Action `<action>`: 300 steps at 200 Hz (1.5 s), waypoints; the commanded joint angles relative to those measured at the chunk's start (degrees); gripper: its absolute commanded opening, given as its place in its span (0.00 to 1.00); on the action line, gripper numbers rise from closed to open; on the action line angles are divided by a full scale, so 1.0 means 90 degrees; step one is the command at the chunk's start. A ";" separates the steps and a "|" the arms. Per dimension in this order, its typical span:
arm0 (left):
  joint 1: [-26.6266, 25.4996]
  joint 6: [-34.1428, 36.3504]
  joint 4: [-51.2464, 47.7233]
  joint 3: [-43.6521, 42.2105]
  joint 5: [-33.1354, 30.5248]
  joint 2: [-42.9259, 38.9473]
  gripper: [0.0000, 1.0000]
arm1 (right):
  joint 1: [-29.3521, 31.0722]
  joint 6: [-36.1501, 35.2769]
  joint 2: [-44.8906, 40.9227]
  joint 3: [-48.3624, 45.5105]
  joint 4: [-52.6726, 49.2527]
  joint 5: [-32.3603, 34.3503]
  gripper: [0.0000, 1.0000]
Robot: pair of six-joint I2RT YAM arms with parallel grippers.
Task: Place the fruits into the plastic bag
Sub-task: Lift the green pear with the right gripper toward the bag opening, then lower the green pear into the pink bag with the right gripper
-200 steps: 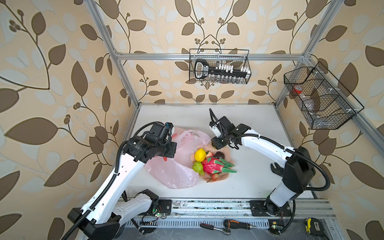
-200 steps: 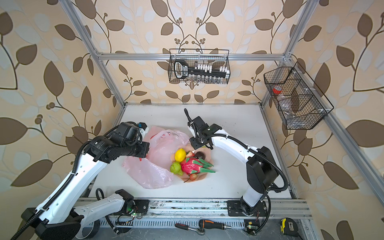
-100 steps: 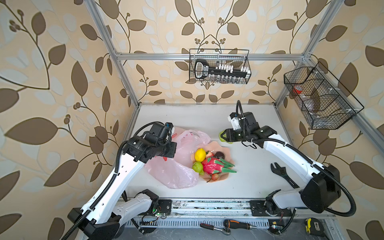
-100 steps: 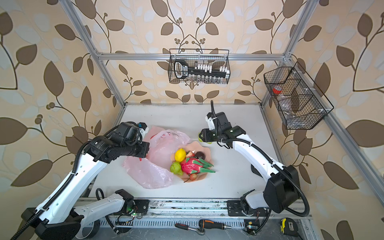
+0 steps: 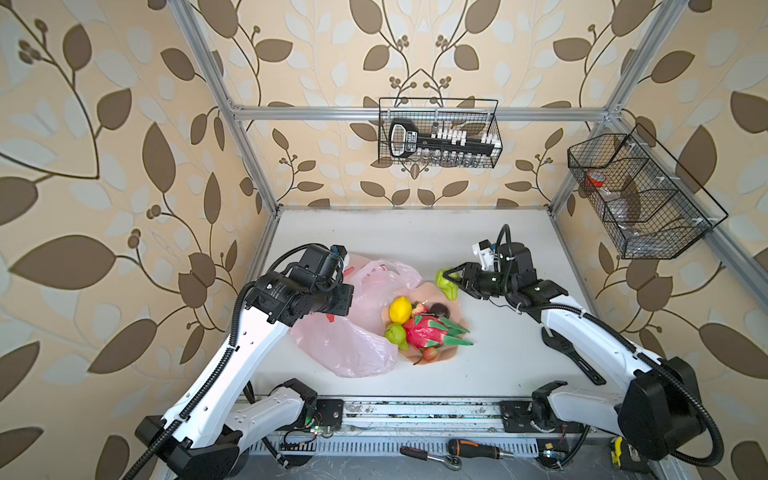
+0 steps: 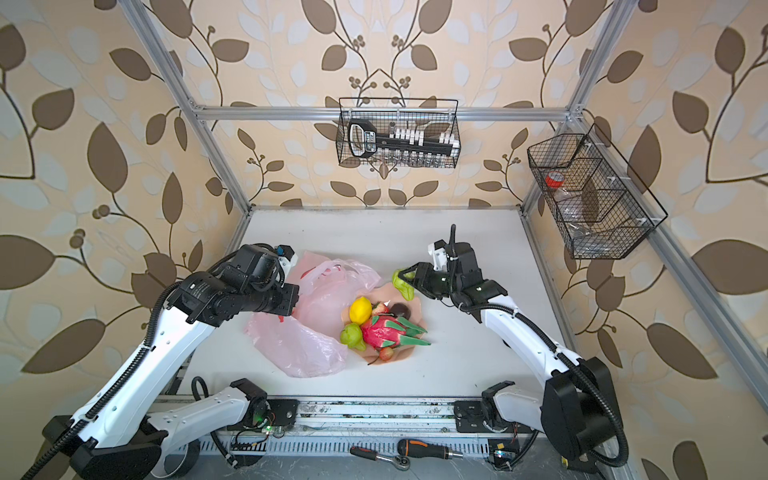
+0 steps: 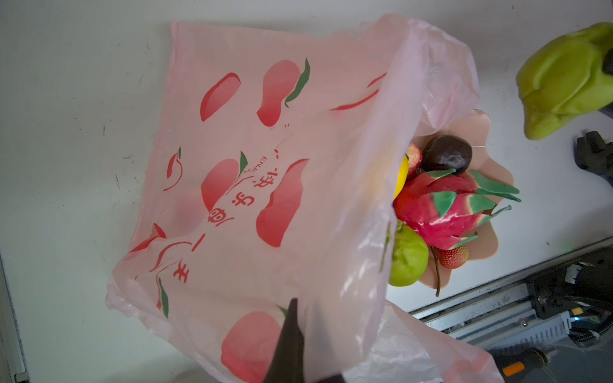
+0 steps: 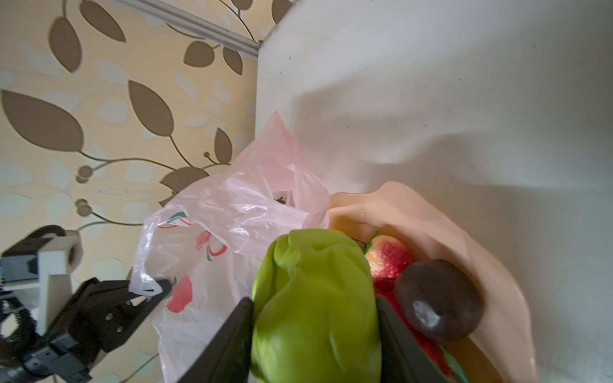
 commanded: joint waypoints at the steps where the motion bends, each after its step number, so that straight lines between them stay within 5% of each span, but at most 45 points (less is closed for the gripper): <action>1: 0.0027 -0.0067 0.0102 0.0014 0.0145 -0.0079 0.02 | 0.0362 0.1344 -0.0406 -0.0481 0.0984 0.0064 0.35; 48: 0.0027 -0.0071 0.0112 0.0064 0.0203 -0.0040 0.02 | 0.1535 0.2527 -0.0918 -0.1317 0.1704 0.1048 0.35; 107: 0.0027 -0.0071 0.0121 0.0091 0.0330 -0.0039 0.01 | 0.2226 0.2924 -0.0482 -0.1183 0.2228 0.1598 0.33; 162: 0.0027 -0.0116 0.0190 0.0092 0.0553 -0.0053 0.02 | 0.3082 0.3452 0.0850 -0.0621 0.3443 0.1882 0.31; 300: 0.0027 -0.0278 0.0370 -0.0108 0.0917 -0.0284 0.01 | 0.4302 0.3931 0.4414 0.1993 0.4266 0.1805 0.26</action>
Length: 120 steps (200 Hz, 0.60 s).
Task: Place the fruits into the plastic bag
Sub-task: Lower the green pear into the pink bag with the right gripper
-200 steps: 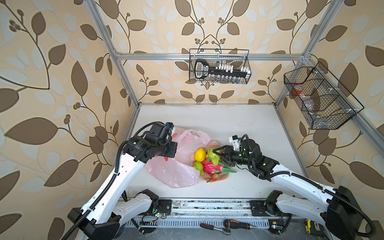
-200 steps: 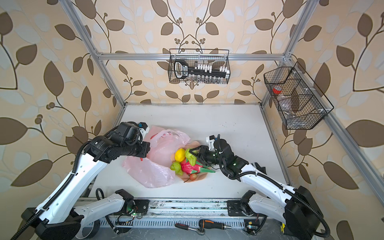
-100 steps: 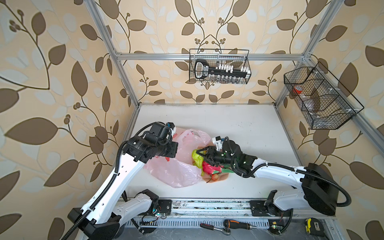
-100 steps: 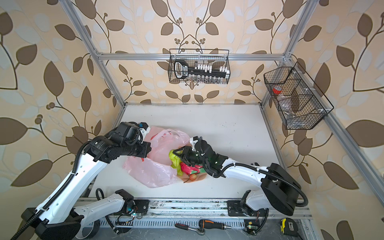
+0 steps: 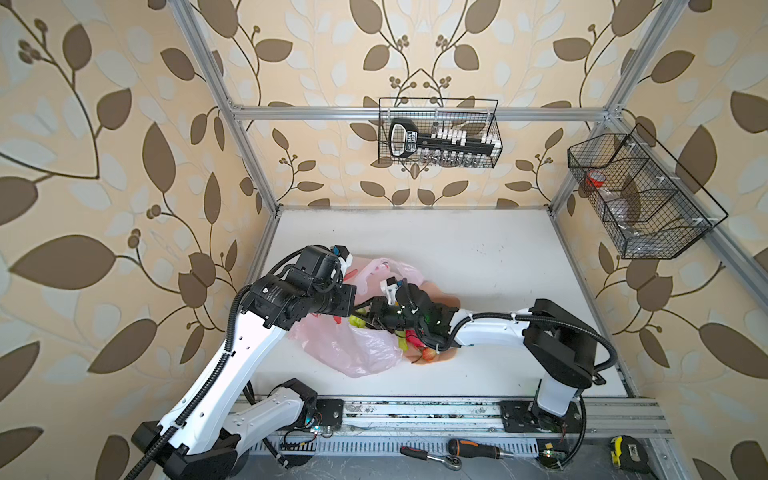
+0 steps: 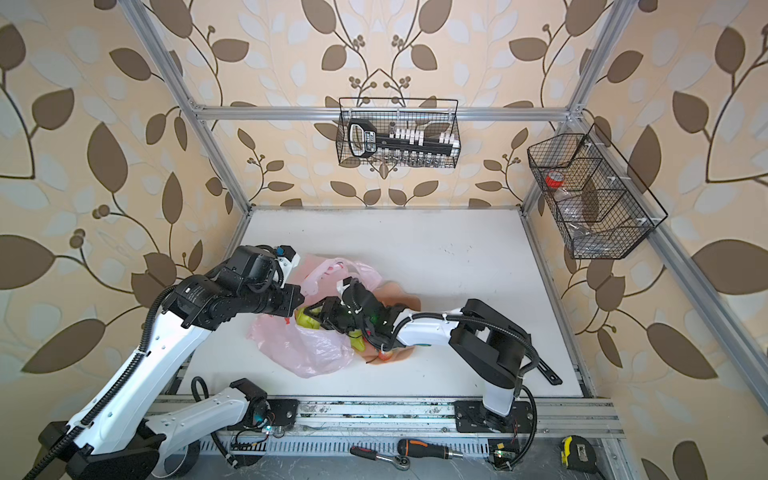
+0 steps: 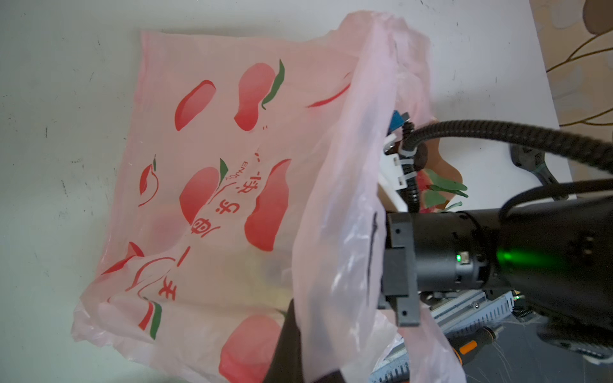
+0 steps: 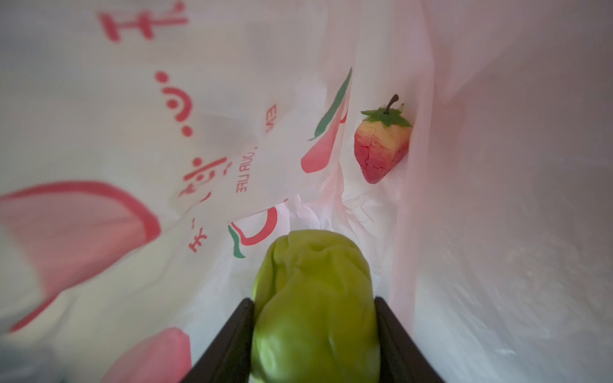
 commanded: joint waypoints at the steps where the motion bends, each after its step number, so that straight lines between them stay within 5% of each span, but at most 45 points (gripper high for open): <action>1: 0.0027 -0.0092 0.0169 -0.0062 0.0239 -0.0116 0.01 | 0.0116 0.0374 0.0400 0.0529 0.0222 -0.0075 0.26; 120: 0.0027 -0.0185 0.0298 -0.0318 0.0359 -0.0360 0.01 | 0.0361 0.0952 0.2029 0.2183 0.0011 -0.0358 0.34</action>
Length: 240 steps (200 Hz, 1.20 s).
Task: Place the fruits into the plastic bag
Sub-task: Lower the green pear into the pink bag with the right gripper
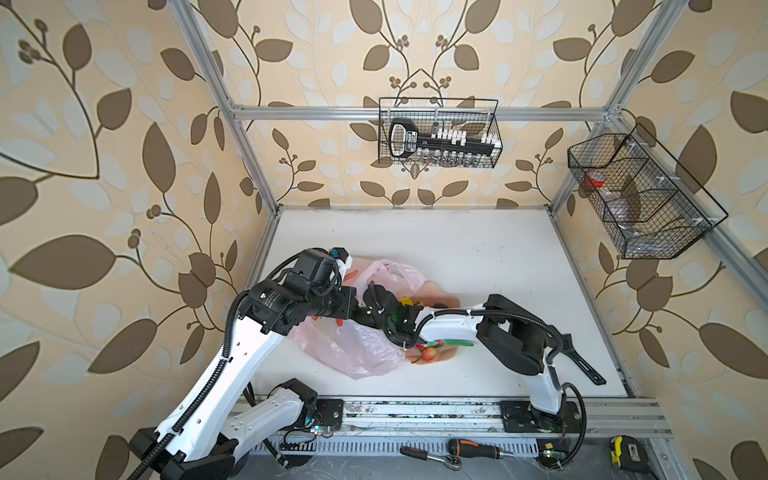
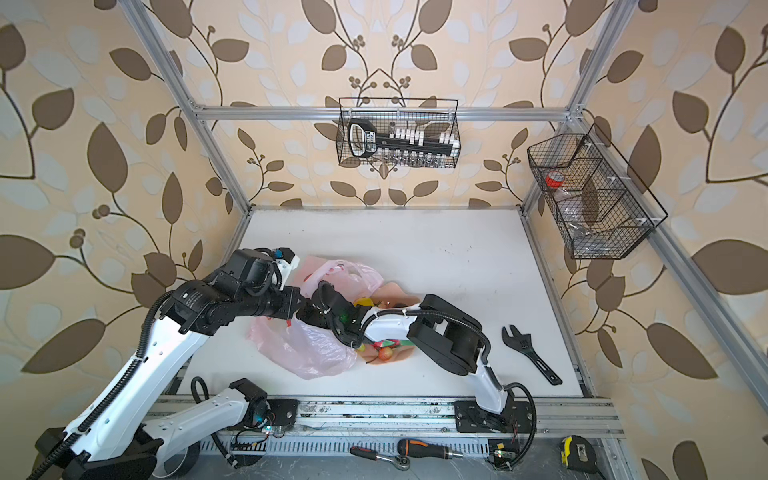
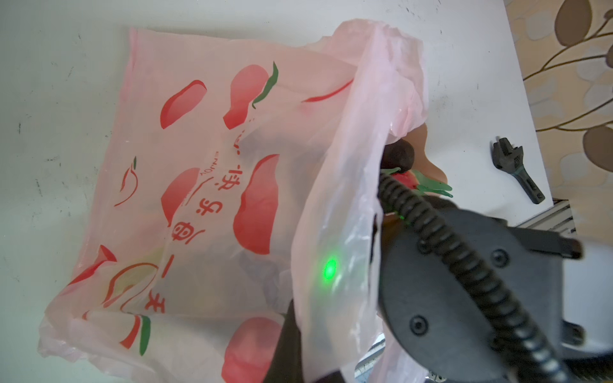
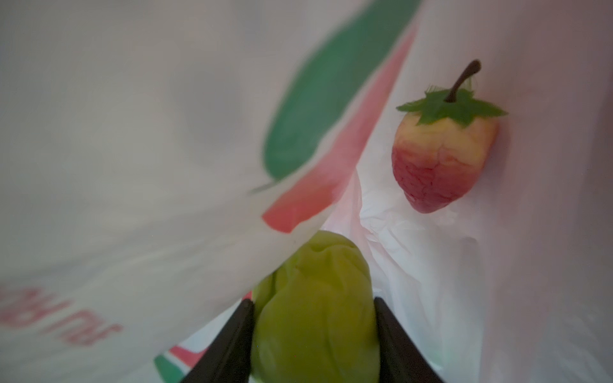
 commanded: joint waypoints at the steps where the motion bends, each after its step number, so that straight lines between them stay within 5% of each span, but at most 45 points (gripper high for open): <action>1: 0.0027 -0.0050 0.0116 -0.0060 0.0104 -0.0139 0.01 | 0.0046 0.0493 0.0291 0.0352 0.0009 -0.0176 0.34; 129: 0.0027 -0.0096 0.0187 -0.0193 0.0084 -0.0174 0.01 | 0.0101 0.0222 0.0387 0.0556 -0.0631 -0.0313 0.50; 191: 0.0027 -0.0113 0.0223 -0.0235 0.0042 -0.0174 0.01 | 0.0043 -0.0066 0.0194 0.0519 -0.0847 -0.0362 0.79; 240: 0.0027 -0.0135 0.0243 -0.0231 -0.0084 -0.0137 0.01 | 0.0021 -0.0266 -0.0027 0.0452 -0.1076 -0.0343 0.83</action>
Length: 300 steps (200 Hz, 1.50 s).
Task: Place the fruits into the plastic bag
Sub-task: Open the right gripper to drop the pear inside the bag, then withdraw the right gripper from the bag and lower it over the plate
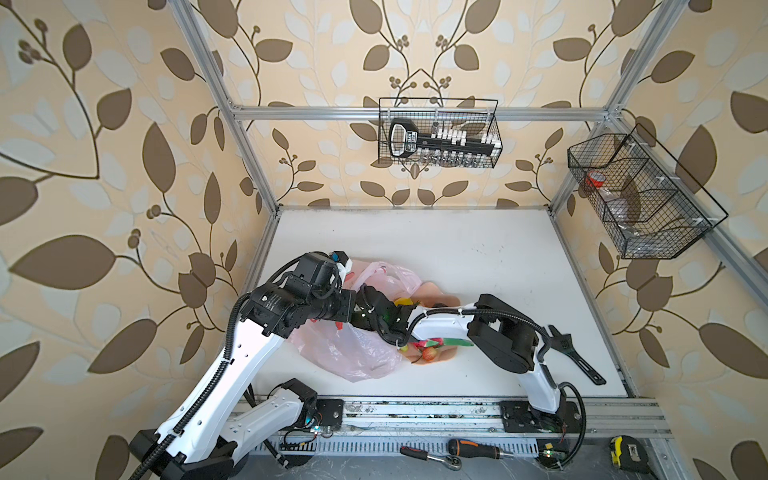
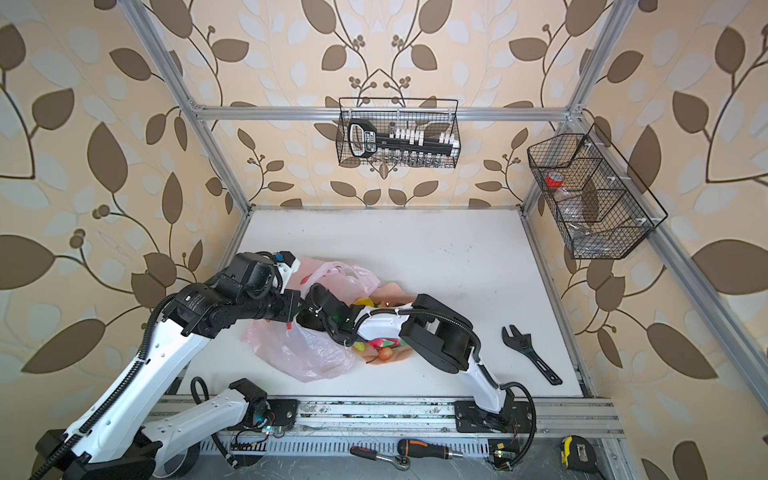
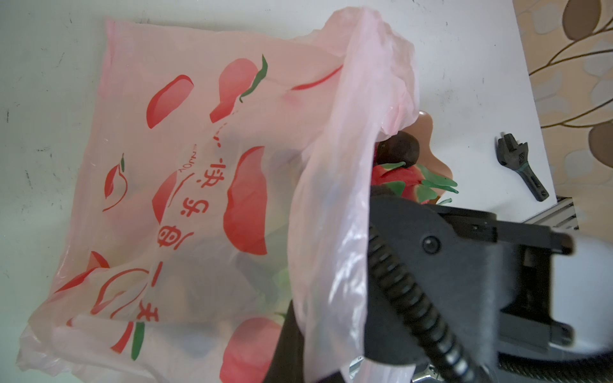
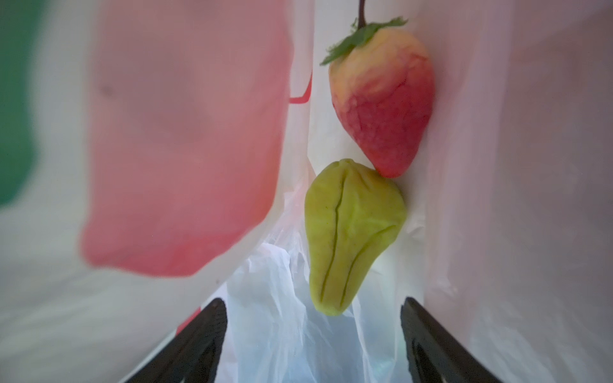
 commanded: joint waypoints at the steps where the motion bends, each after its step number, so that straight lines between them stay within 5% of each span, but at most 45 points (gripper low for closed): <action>1: 0.0027 -0.0093 0.0151 0.0007 -0.0086 -0.0041 0.01 | -0.0007 -0.0027 -0.0321 0.0045 -0.0183 -0.0039 0.83; 163: 0.0026 -0.0054 0.0024 0.0087 -0.0378 0.0043 0.01 | -0.0175 -0.0722 -0.1989 -0.1274 -0.1017 0.0676 0.85; 300: 0.0027 0.0009 -0.0103 0.0081 -0.0538 -0.0054 0.01 | -0.0109 -0.2396 -0.3396 -0.1070 -0.3660 0.1938 0.86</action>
